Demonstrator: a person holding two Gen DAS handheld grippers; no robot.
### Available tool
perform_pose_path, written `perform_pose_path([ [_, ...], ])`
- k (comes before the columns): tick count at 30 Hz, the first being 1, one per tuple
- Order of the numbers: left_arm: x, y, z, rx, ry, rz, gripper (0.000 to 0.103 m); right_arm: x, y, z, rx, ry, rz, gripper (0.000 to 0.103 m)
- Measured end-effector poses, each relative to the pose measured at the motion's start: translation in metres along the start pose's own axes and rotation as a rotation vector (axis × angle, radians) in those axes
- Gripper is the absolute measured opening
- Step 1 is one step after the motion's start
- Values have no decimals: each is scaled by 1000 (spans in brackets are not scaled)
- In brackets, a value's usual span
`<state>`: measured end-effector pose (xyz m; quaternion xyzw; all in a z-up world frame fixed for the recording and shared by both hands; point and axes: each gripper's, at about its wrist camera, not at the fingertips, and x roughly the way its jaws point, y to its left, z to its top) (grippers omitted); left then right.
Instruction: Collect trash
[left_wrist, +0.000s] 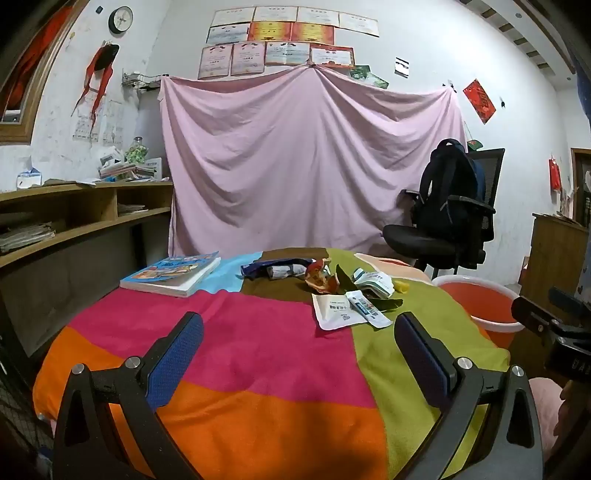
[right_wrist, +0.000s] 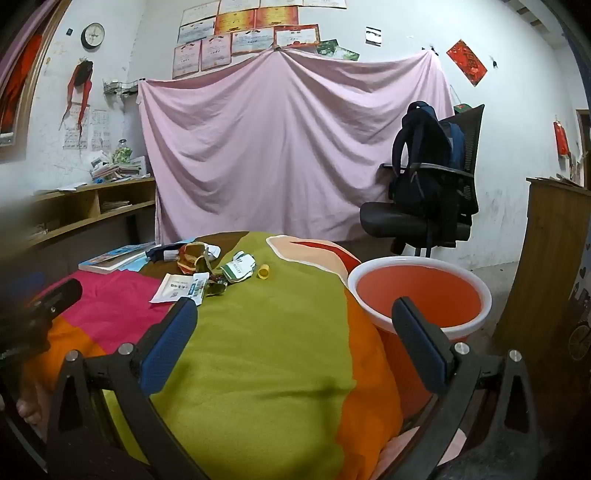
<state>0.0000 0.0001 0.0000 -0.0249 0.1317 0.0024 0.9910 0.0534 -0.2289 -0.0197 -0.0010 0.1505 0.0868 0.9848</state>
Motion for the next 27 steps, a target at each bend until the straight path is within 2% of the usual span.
perform_pose_path([
  [6, 1, 4, 0, 0, 3, -4, 101, -2, -1, 0, 7, -19, -7, 103],
  [27, 1, 0, -2, 18, -9, 5, 101, 3, 4, 0, 1, 1, -1, 103],
])
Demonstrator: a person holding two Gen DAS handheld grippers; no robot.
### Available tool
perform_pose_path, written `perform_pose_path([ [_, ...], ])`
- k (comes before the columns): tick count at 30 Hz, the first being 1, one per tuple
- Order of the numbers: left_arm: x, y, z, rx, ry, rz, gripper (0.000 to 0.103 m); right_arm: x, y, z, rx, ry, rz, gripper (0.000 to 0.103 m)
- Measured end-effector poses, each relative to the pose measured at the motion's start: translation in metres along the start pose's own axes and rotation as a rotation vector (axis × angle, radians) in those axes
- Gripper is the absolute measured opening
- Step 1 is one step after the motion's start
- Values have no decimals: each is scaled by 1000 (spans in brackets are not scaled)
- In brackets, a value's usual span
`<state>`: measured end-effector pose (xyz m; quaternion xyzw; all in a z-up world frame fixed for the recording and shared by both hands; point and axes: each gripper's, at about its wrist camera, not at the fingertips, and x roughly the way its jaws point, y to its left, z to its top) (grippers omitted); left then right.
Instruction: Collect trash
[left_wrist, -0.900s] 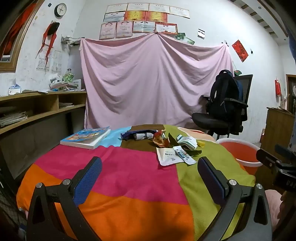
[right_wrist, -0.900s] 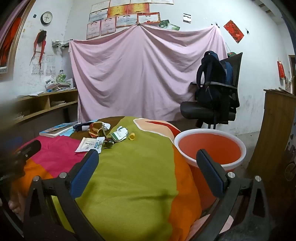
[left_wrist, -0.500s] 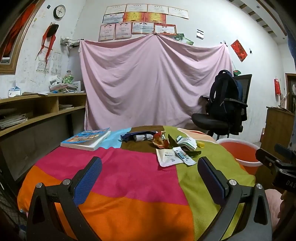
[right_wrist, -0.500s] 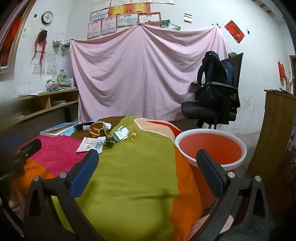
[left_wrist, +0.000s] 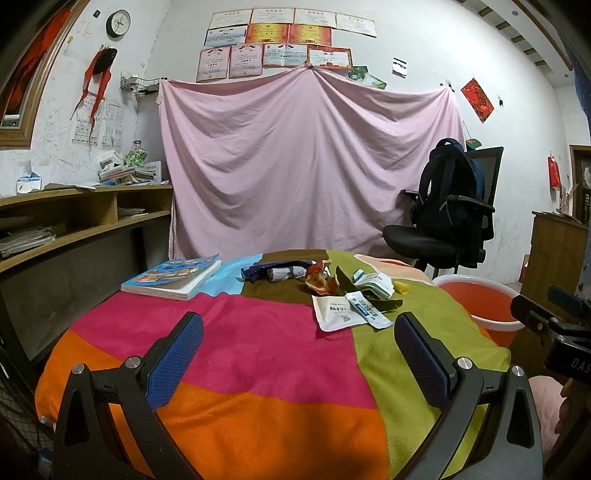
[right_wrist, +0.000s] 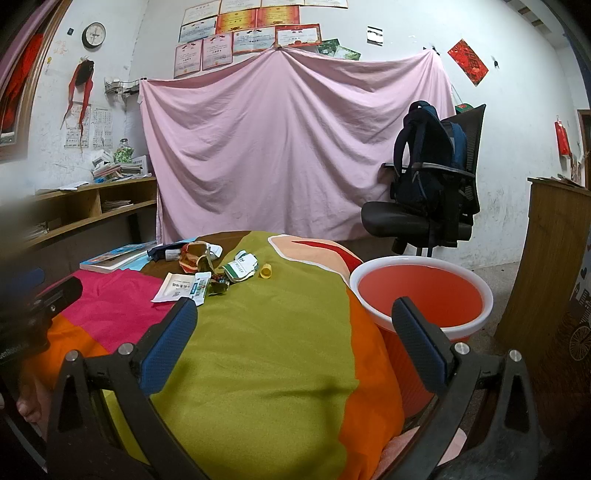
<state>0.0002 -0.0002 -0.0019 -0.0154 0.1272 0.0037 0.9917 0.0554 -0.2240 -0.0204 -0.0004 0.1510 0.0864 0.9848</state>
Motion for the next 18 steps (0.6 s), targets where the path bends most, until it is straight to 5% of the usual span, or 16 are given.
perform_pose_path([
  [18, 0, 0, 0, 1, 0, 0, 101, -1, -3, -1, 0, -2, 0, 103],
])
